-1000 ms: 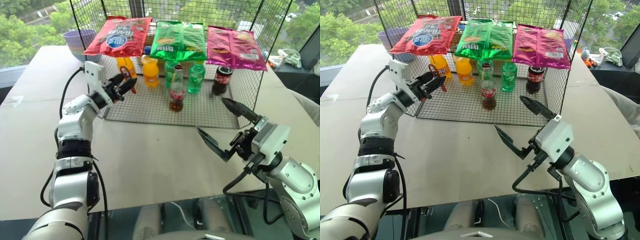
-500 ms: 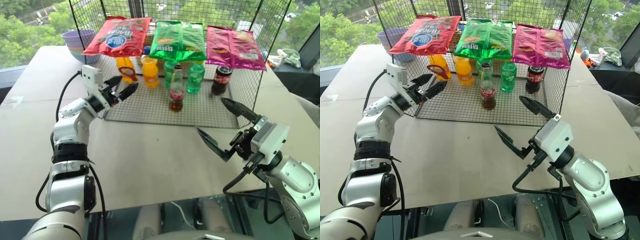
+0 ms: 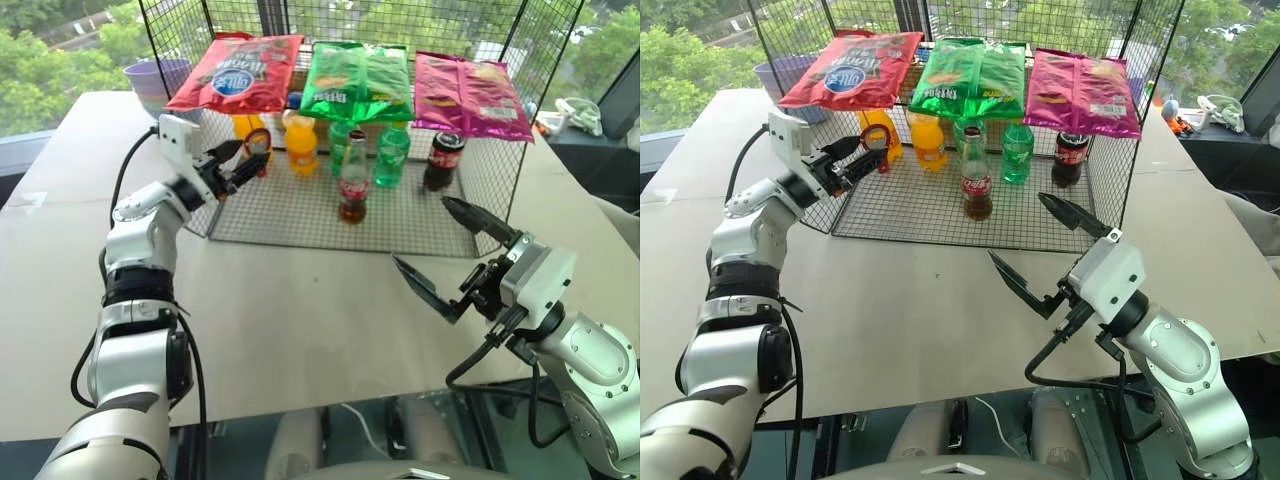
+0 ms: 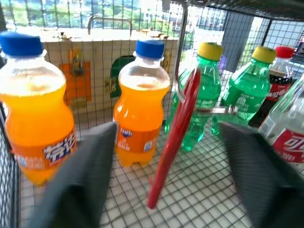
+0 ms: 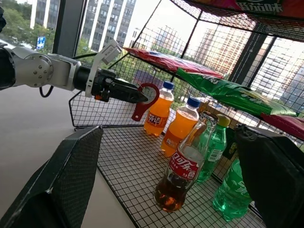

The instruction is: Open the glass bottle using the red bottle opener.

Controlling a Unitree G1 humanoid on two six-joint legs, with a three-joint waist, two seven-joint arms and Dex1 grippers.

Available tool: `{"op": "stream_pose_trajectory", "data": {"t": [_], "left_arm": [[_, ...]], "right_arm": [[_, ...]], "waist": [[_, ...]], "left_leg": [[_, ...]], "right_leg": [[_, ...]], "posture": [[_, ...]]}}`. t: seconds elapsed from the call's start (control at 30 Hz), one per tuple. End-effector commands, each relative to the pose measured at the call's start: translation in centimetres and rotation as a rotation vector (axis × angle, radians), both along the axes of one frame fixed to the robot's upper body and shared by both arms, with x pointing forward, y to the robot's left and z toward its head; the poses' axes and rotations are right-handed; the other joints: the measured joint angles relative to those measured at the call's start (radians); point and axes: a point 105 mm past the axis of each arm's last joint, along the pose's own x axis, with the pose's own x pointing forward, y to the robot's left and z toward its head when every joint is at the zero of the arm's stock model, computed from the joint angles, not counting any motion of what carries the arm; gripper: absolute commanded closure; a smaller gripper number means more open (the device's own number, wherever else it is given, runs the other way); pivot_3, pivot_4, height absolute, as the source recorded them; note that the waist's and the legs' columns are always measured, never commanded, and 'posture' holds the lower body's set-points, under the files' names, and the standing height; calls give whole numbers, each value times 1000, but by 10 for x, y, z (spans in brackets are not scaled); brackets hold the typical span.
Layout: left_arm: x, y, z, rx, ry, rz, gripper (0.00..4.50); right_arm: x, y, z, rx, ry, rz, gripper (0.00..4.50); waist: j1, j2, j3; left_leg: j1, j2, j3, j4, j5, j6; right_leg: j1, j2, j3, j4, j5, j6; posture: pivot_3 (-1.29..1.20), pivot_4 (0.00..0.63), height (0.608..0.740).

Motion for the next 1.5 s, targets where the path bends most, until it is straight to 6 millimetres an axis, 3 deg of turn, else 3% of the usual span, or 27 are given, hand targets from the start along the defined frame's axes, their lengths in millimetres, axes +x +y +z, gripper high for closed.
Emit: {"op": "stream_pose_trajectory", "data": {"t": [0.03,0.13,0.33,0.6,0.73,0.83,0.97,1.13,1.5], "left_arm": [[-2,-1,14,4,-57,-29,3069],[-3,-2,13,2,-56,-40,4468],[-13,-2,14,-34,-48,-98,4468],[-46,-8,21,-186,41,-291,4468],[-73,-17,8,-233,166,-391,4468],[-84,-24,4,-266,193,-397,4468],[-97,-35,-5,-261,197,-385,4468],[-87,-29,0,-278,139,-294,4468],[-75,-27,9,-303,87,-290,4468]], "right_arm": [[-7,1,8,5,-40,1,0],[-7,1,7,4,-33,-5,0],[-5,1,2,-2,7,-13,0],[3,-5,4,81,51,-55,0],[1,-4,-13,46,270,-33,0],[-6,2,-10,88,375,91,0],[-2,0,-9,98,433,117,0],[3,0,-13,83,434,101,0],[3,-1,-12,71,403,78,0]], "waist": [[-1,0,0],[-1,0,0],[-2,0,0],[-4,0,0],[-8,0,0],[-13,0,0],[-12,0,-1],[-6,1,-2],[-4,1,-1]], "left_leg": [[0,0,0,0,0,0],[0,0,0,0,0,0],[0,0,0,0,0,0],[0,0,-1,0,0,0],[0,1,0,0,0,0],[0,2,-1,0,-2,3],[0,0,0,-3,-5,3],[-2,-6,1,-9,-9,8],[-2,-7,1,-4,-12,9]], "right_leg": [[0,0,0,0,0,0],[0,0,0,0,0,0],[0,0,0,0,0,0],[0,0,0,0,0,0],[0,0,1,0,0,0],[-1,-1,4,-1,-1,1],[-1,-2,5,-6,-3,4],[0,-6,6,-15,-6,10],[1,-7,5,-13,-6,11]], "posture": [[0,150,740],[0,150,740],[0,150,740],[0,150,740],[0,150,740],[0,150,740],[0,150,740],[0,150,740],[0,150,740]]}}
